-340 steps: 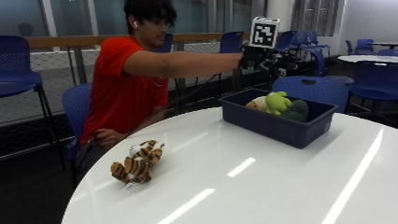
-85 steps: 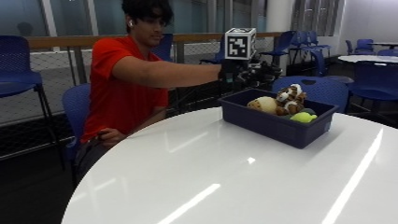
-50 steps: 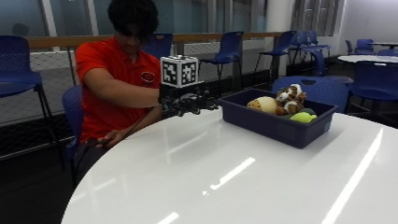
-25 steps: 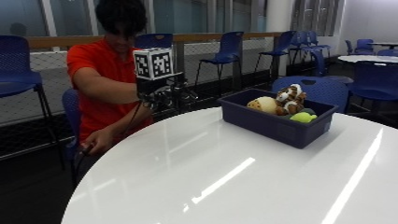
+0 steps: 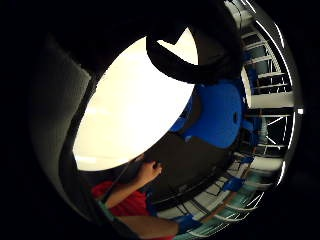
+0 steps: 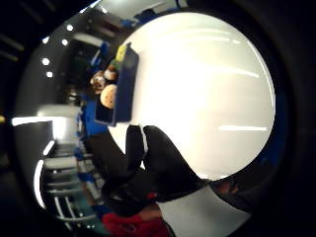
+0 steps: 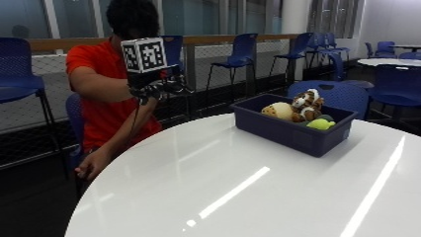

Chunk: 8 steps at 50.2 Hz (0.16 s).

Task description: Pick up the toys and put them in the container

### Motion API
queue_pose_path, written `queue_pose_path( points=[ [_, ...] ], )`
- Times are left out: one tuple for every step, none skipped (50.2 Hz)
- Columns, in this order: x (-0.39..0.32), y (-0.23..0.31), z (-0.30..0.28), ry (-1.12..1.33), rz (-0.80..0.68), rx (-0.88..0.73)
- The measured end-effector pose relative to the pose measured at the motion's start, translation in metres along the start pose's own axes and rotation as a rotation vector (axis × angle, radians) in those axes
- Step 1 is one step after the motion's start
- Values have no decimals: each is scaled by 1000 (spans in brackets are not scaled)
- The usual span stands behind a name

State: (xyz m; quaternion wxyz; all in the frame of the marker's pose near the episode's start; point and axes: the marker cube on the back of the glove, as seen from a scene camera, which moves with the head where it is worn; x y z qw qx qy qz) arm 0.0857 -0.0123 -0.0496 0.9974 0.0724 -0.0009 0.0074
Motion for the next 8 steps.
queue_pose_path(
  points=[
    [0, 1, 0, -1, -1, 0],
    [-1, 1, 0, 0, -2, 0],
    [-1, 1, -1, 2, -4, 1],
    [-2, 1, -1, 3, -7, 1],
    [-3, 1, -1, 4, -9, 2],
    [-3, 1, -1, 6, -12, 3],
    [-4, 1, 0, 7, -15, 4],
    [-5, 1, 0, 8, -16, 4]
  ],
)
